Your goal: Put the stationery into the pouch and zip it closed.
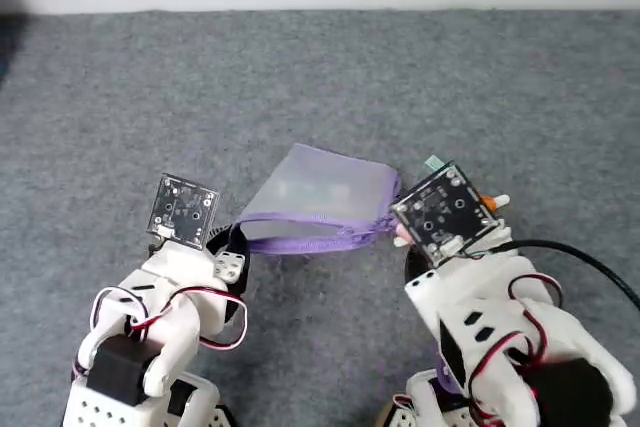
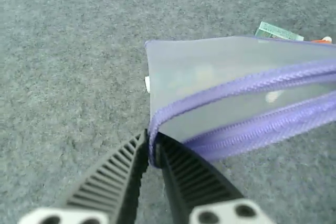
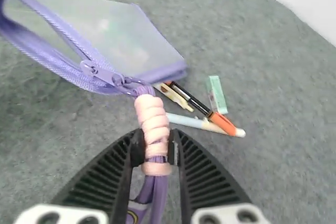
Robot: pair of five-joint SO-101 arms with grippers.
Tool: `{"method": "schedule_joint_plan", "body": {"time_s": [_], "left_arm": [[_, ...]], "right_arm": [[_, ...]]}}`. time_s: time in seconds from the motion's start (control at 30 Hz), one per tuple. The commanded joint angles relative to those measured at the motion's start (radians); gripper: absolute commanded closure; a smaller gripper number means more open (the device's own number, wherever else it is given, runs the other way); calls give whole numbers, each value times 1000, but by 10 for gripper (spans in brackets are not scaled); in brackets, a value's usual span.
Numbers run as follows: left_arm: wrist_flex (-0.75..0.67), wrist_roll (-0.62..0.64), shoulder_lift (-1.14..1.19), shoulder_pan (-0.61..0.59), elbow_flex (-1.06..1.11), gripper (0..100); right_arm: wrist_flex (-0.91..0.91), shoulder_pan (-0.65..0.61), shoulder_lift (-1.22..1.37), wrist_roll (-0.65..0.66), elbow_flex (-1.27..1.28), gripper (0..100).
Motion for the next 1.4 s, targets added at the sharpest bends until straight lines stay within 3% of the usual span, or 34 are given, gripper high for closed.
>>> {"method": "schedule_joint_plan", "body": {"time_s": [0.0,0.43,0.7,1.07,1.23,1.37], "left_arm": [[8,-12,9,-9,-47,988],[2,-12,12,0,-47,977],[-8,-8,15,-3,19,764],[-126,-9,17,5,53,810],[-137,15,17,118,51,817],[-178,44,17,135,58,838]], "right_arm": [[41,67,8,9,-5,991],[38,122,8,3,-5,991],[38,122,8,3,-5,991],[36,108,8,3,-6,991],[36,25,8,3,-8,991],[36,12,8,3,-8,991]]}}
